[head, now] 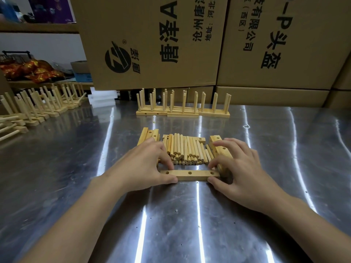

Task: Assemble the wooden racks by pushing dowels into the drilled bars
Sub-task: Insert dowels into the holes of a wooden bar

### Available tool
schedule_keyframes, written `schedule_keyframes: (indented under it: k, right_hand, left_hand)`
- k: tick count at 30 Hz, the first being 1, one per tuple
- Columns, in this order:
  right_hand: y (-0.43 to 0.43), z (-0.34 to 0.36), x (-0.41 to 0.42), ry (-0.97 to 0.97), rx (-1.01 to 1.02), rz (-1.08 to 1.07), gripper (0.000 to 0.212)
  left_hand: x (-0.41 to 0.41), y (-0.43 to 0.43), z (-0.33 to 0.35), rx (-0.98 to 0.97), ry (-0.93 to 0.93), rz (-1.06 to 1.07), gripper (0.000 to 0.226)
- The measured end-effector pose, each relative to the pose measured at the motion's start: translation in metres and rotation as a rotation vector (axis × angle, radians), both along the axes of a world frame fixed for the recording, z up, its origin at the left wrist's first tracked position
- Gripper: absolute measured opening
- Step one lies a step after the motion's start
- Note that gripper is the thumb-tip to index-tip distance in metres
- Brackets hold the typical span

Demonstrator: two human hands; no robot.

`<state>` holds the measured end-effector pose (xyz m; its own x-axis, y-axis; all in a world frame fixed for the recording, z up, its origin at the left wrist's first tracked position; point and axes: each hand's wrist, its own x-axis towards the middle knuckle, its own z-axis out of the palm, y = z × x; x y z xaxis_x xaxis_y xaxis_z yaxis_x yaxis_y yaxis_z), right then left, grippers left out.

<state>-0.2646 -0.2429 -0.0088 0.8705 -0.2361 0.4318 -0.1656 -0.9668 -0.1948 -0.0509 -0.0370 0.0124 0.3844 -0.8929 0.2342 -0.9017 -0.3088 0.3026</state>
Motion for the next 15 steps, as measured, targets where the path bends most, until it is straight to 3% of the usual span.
schedule_keyframes:
  k: [3, 11, 15]
  right_hand:
    - [-0.0031, 0.004, -0.0011, -0.031, -0.003, -0.037, 0.033]
    - [0.0012, 0.0068, -0.0031, 0.067, -0.048, -0.083, 0.056]
    - [0.0031, 0.0075, -0.0028, 0.107, -0.062, -0.098, 0.056]
  left_hand:
    - [-0.0008, -0.0005, 0.0004, -0.004, -0.007, -0.004, 0.041]
    - [-0.0012, -0.0008, 0.0001, -0.016, -0.011, -0.01, 0.039]
    - [-0.0037, -0.0003, 0.0004, -0.028, -0.032, 0.015, 0.054]
